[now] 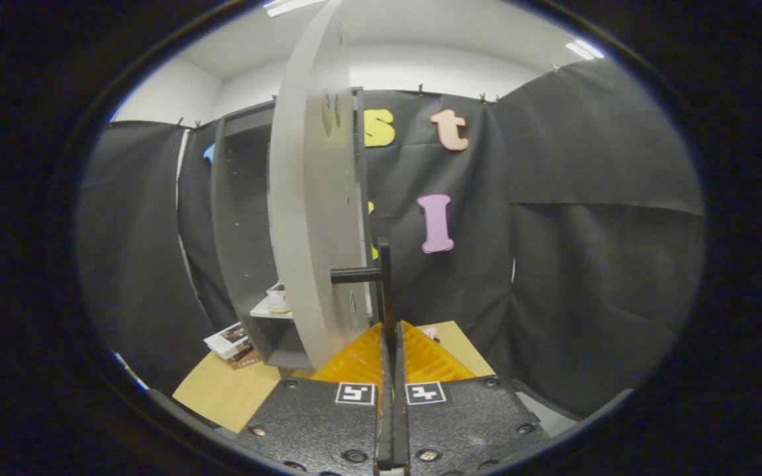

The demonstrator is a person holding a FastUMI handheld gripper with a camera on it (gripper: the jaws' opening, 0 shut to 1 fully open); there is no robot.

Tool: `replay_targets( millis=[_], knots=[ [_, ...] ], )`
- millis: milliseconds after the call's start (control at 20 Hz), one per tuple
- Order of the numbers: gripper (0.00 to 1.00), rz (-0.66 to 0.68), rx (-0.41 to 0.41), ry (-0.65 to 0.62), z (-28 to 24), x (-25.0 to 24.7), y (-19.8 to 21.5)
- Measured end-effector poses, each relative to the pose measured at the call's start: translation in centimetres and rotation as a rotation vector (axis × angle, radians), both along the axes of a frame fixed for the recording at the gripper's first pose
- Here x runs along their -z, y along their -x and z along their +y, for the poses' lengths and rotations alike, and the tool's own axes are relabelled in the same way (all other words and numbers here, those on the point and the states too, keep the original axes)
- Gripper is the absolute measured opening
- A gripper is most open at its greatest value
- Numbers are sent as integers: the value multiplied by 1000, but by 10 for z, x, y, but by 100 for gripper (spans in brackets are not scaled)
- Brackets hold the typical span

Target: Open the shoe cabinet door, grab the shoes and put them into the shoe cabinet, then close the shoe cabinet door.

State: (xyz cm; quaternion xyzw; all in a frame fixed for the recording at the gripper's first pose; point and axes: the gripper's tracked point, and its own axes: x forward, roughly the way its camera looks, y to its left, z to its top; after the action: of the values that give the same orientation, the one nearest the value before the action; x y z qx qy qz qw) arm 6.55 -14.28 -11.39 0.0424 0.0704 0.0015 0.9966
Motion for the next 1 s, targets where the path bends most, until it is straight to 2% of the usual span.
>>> replay_targets(
  millis=[100, 500, 700, 1000],
  knots=[
    [4, 6, -30, 16, -8, 2, -3],
    [4, 2, -50, 67, -13, 1, -4],
    [4, -5, -20, 58, -15, 2, -4],
    [5, 8, -2, 146, -18, 14, -6]
  ],
)
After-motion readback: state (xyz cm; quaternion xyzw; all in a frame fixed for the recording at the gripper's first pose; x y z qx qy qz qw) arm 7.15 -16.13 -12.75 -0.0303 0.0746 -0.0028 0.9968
